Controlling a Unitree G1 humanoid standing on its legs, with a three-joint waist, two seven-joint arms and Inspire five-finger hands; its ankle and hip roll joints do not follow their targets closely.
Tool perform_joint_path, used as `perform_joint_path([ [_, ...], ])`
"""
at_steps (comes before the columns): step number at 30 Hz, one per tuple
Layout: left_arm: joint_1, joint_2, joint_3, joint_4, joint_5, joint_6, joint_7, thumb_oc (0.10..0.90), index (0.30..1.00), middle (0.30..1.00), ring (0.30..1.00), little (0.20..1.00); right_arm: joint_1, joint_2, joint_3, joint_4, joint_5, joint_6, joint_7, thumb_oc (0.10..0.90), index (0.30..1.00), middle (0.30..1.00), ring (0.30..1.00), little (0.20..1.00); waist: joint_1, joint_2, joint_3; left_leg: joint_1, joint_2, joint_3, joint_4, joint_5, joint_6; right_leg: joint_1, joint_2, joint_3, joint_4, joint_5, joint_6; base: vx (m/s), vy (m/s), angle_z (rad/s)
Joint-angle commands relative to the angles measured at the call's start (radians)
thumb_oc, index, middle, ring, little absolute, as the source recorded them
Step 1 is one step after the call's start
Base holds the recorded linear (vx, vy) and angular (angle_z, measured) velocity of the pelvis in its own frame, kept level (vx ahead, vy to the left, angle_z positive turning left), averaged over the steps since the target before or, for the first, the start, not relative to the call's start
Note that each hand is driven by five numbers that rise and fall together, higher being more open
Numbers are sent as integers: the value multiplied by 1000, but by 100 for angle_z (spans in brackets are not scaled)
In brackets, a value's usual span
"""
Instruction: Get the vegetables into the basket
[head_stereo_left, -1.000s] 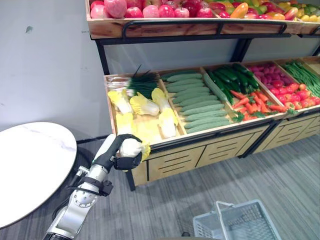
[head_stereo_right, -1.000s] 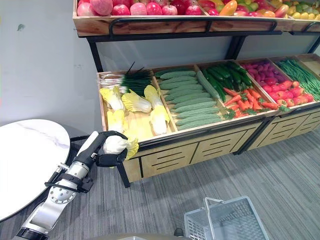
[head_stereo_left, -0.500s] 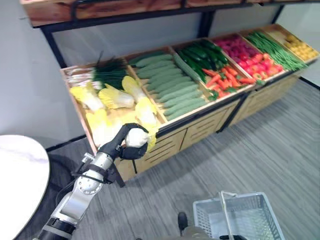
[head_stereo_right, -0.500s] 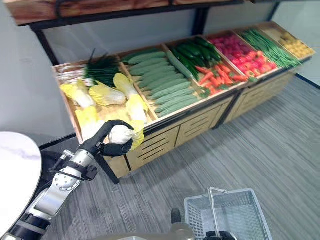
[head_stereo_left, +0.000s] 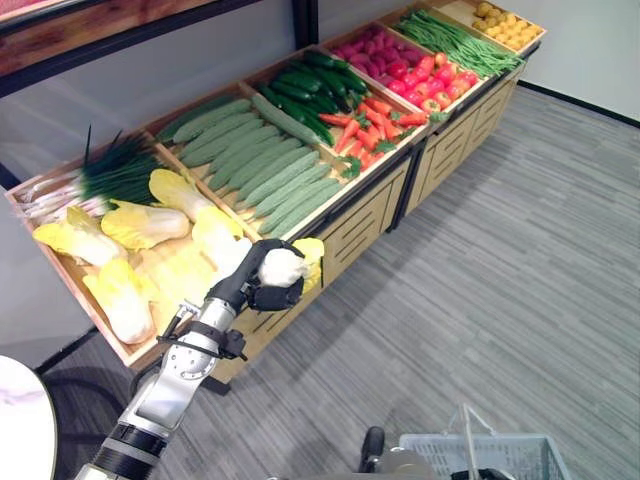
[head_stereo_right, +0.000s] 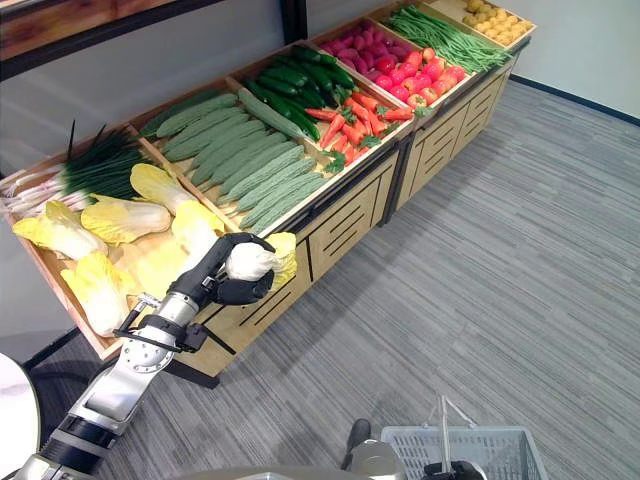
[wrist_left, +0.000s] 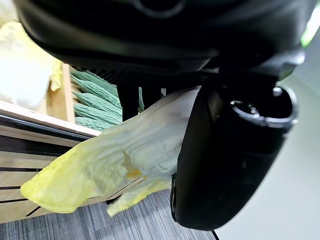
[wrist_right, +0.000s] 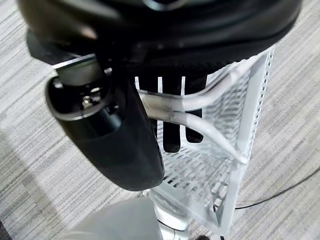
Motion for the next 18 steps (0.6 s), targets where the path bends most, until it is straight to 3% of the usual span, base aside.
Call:
perform_joint_path([
  [1,-63,38,21,-122,-12,-73,32,400,300,300,300,300,-30,23,-26,19,62,-50,-11,400,300,300,300,300,-5,-56,-85,-39,-38,-41,26,-84,4,24,-73,81,28,-86,123,139,-305,33],
  [4,-62,36,25,-118,-28,-74,28,400,300,300,300,300,-39,13,-23,15,60,-53,-13,400,300,300,300,300,-2,-61,-70,-76,10,-56,142,-87,-22,28,-53,94,40,-120,96,104,-236,15],
  [7,-51,37,35,-113,-43,-75,33,400,300,300,300,300,-45,4,-7,11,51,-53,-8,400,300,300,300,300,28,-68,-38,-136,57,-153,338,-31,-61,39,-19,133,57,-148,63,129,-146,-18],
  [8,-42,33,41,-113,-53,-75,43,400,300,300,300,300,-49,-1,-1,7,49,-54,-9,400,300,300,300,300,39,-69,-29,-154,46,-226,375,-13,-61,38,-13,155,62,-154,57,93,3,-73],
  [10,-31,25,54,-107,-53,-76,59,400,300,300,300,300,-57,-5,7,5,47,-54,-11,400,300,300,300,300,57,-79,-18,-180,-18,-338,307,-54,-25,21,-23,185,51,-138,64,2,115,-59],
  [12,-29,23,61,-109,-49,-79,64,400,300,300,300,300,-60,-5,4,5,49,-55,-12,400,300,300,300,300,60,-85,-18,-184,-43,-373,252,-72,-10,7,-33,200,53,-127,74,-25,177,-54],
  [13,-23,32,68,-101,-35,-86,78,400,300,300,300,300,-61,-7,-7,8,52,-55,-15,400,300,300,300,300,68,-84,-5,-204,-81,-469,170,-95,7,-24,-39,246,73,-100,91,-19,221,-59],
  [14,-23,32,67,-100,-34,-87,78,400,300,300,300,300,-61,-6,-7,8,51,-55,-15,400,300,300,300,300,68,-85,-6,-205,-82,-469,168,-93,8,-27,-40,247,75,-100,92,42,357,-50],
  [15,-12,46,84,-123,-26,-88,76,400,300,300,300,300,-62,-3,-21,5,59,-57,-14,400,300,300,300,300,62,-86,-5,-201,-95,-483,189,-130,28,-36,-43,291,93,-100,101,76,335,-63],
  [18,-8,73,95,-153,-22,-89,57,400,300,300,300,300,-52,8,-51,-1,76,-59,-19,400,300,300,300,300,51,-87,-1,-184,-124,-424,162,-145,69,-54,-64,341,83,-38,137,45,448,-96],
])
